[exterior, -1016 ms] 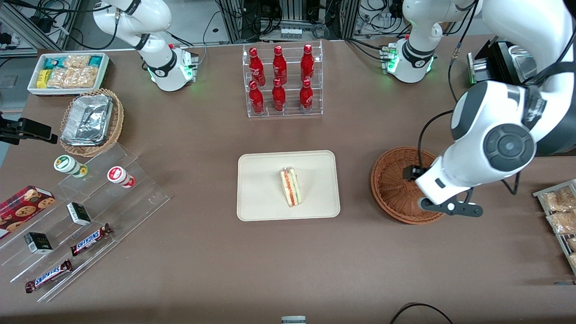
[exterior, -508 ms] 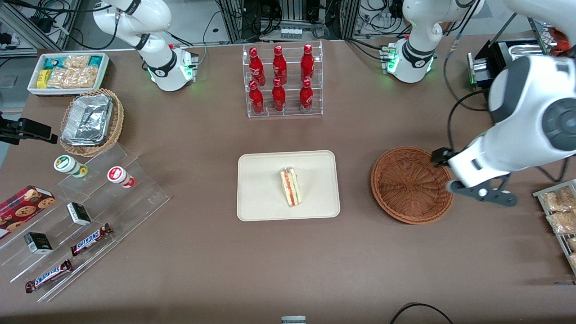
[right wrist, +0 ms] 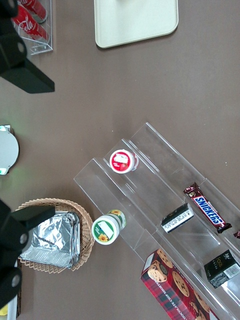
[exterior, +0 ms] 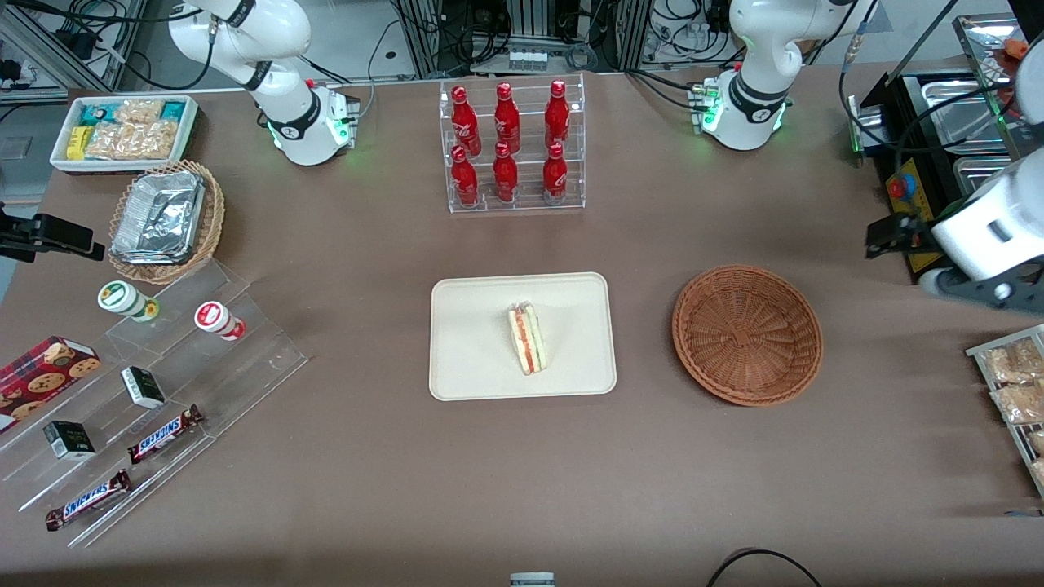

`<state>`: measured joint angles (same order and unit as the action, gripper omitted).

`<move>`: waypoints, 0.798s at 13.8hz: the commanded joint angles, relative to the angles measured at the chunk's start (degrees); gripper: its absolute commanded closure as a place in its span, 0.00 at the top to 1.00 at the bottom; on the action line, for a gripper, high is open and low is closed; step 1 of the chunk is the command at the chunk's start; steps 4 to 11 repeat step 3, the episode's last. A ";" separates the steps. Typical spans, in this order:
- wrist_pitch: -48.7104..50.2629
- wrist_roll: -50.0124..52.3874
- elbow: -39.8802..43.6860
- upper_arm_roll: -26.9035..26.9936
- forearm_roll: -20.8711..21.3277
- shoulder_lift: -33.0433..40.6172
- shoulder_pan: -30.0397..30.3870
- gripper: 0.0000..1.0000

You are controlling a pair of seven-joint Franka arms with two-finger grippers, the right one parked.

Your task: Place sandwich from basket to tray

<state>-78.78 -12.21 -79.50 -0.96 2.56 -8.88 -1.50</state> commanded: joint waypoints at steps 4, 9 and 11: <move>0.38 -0.80 -2.06 2.54 -0.71 3.17 -1.66 1.00; 0.38 -0.80 -2.06 2.54 -0.71 3.17 -1.66 1.00; 0.38 -0.80 -2.06 2.54 -0.71 3.17 -1.66 1.00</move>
